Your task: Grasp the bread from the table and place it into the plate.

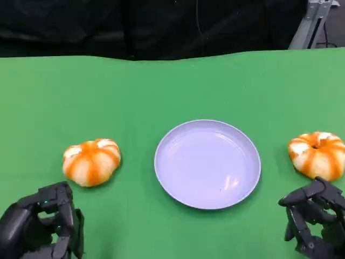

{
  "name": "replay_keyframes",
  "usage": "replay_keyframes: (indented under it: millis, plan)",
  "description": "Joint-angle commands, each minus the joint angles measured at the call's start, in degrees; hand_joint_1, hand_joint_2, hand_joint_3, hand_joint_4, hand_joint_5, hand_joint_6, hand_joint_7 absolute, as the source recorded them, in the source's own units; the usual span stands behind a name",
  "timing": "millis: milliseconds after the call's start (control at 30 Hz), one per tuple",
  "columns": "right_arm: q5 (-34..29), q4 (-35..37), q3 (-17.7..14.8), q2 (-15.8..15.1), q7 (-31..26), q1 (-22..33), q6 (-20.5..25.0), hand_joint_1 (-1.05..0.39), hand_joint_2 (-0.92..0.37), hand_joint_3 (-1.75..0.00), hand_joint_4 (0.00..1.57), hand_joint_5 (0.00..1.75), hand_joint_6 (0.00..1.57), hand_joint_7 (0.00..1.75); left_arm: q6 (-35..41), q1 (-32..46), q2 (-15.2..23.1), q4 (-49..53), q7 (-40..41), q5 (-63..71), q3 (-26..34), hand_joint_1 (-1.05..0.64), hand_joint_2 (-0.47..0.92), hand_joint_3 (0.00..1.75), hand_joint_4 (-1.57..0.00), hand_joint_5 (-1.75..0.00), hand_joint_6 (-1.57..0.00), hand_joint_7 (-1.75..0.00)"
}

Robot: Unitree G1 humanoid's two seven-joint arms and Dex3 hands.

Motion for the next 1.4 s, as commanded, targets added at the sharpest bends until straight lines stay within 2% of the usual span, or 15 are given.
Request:
replay_keyframes:
  millis: [33, 67, 100, 133, 167, 200, 233, 267, 333, 467, 567, 667, 800, 1033, 1400]
  plan:
    - [0.46, -0.47, -0.16, -0.59, -0.26, 0.14, -0.29, -0.17, -0.73, -0.83, 0.81, 1.68, 0.79, 1.39, -0.54, 0.58, 0.59, -0.89, 1.46, 0.63, 0.13, 0.03, 0.48, 1.44, -0.92, -1.75, -0.77, -1.67]
    - [0.37, -0.5, -0.16, -0.59, -0.31, 0.16, -0.31, -0.17, -0.73, -0.83, 0.81, 1.68, 0.79, 1.39, -0.61, 0.6, 0.58, -0.89, 1.54, 0.55, 0.13, 0.03, 0.48, 1.44, -0.92, -1.75, -0.77, -1.66]
    - [0.09, -0.5, -0.08, -0.52, -0.44, 0.09, -0.39, -0.17, -0.73, -0.83, 0.81, 1.68, 0.79, 1.39, -6.11, 0.61, 2.19, -0.87, 4.11, 7.88, 0.08, 0.03, 0.47, 1.44, -0.89, -1.75, -0.75, -1.65]
    - [-0.11, -0.5, -0.02, -0.47, -0.54, 0.04, -0.45, -0.16, -0.74, -0.84, 0.81, 1.68, 0.79, 1.39, -10.4, 0.6, 3.37, -0.77, 6.14, 13.55, 0.03, -0.3, 0.69, 0.82, -0.59, -1.18, -0.62, -1.05]
    - [-0.24, -0.49, 0.02, -0.43, -0.61, 0.0, -0.49, -0.16, -0.74, -0.84, 0.81, 1.68, 0.79, 1.39, -13.52, 0.58, 4.13, -0.55, 7.69, 17.57, -0.04, -0.42, 0.8, 0.53, -0.53, -0.89, -0.65, -0.7]
    - [-0.3, -0.49, 0.04, -0.42, -0.65, -0.02, -0.51, -0.16, -0.74, -0.84, 0.81, 1.68, 0.79, 1.39, -15.48, 0.54, 4.51, -0.22, 8.76, 19.91, -0.14, -0.48, 0.86, 0.38, -0.51, -0.73, -0.67, -0.51]
    - [-0.31, -0.49, 0.05, -0.42, -0.67, -0.02, -0.51, -0.16, -0.74, -0.84, 0.81, 1.68, 0.79, 1.39, -16.2, 0.51, 4.55, 0.19, 9.31, 20.42, -0.31, -0.51, 0.9, 0.28, -0.5, -0.63, -0.69, -0.39]
    - [-0.22, -0.81, 0.14, -0.27, -0.82, 0.04, -0.07, -0.16, -0.74, -0.84, 0.81, 1.68, 0.79, 1.39, -16.65, 0.42, 6.47, -2.35, 11.22, 26.23, 0.04, -0.53, 0.91, 0.25, -0.49, -0.6, -0.7, -0.35]
    - [-0.1, -1.27, 0.28, -0.04, -1.14, 0.07, 0.6, -0.15, -0.73, -0.84, 0.82, 1.68, 0.79, 1.39, -16.24, 0.32, 9.15, -6.63, 14.15, 35.01, 0.52, -0.68, 0.92, 0.24, -0.45, -0.37, -0.63, -0.13]
    - [0.27, -1.4, 0.52, -0.11, -1.17, 0.03, 0.92, -0.15, -0.73, -0.85, 0.83, 1.67, 0.8, 1.39, -14.91, 0.29, 10.82, -9.08, 17.09, 40.15, -0.15, -0.73, 0.92, 0.24, -0.45, -0.28, -0.61, -0.06]
    - [0.42, -0.58, 0.6, -0.37, -0.86, -0.45, 0.33, -0.15, -0.73, -0.85, 0.83, 1.68, 0.79, 1.39, -10.31, -7.05, 15.47, -12.39, 18.2, 54.74, -2.26, -0.85, 0.92, 0.19, -0.48, -0.15, -0.6, -0.02]
    - [0.41, -0.47, 0.64, -0.44, -0.9, -0.52, 0.24, -0.15, -0.73, -0.85, 0.83, 1.69, 0.79, 1.4, -8.49, -7.87, 16.2, -13.11, 19.0, 57.07, -3.3, -0.87, 0.92, 0.17, -0.5, -0.13, -0.6, -0.02]
    - [0.48, -0.71, 0.78, 0.03, -1.35, -0.27, 0.26, -0.15, -0.72, -0.87, 0.83, 1.69, 0.8, 1.4, -4.61, -18.67, 18.63, -7.06, 19.96, 68.21, -10.44, -0.88, 0.92, 0.06, -0.56, -0.09, -0.63, -0.01]
    - [-0.28, -0.99, 0.86, -0.28, -1.8, 0.1, 0.3, -0.15, -0.71, -0.89, 0.83, 1.69, 0.79, 1.4, 0.33, -23.57, 18.93, -3.33, 19.86, 70.21, -15.27, -0.85, 0.92, 0.02, -0.57, -0.05, -0.63, 0.0]
    - [-0.17, -1.52, 1.26, -0.3, -1.97, 0.3, 0.42, -0.16, -0.7, -0.91, 0.82, 1.69, 0.79, 1.41, 4.83, -30.74, 18.64, 10.43, 23.19, 71.79, -23.02, -0.87, 0.92, 0.04, -0.59, -0.02, -0.62, 0.0]
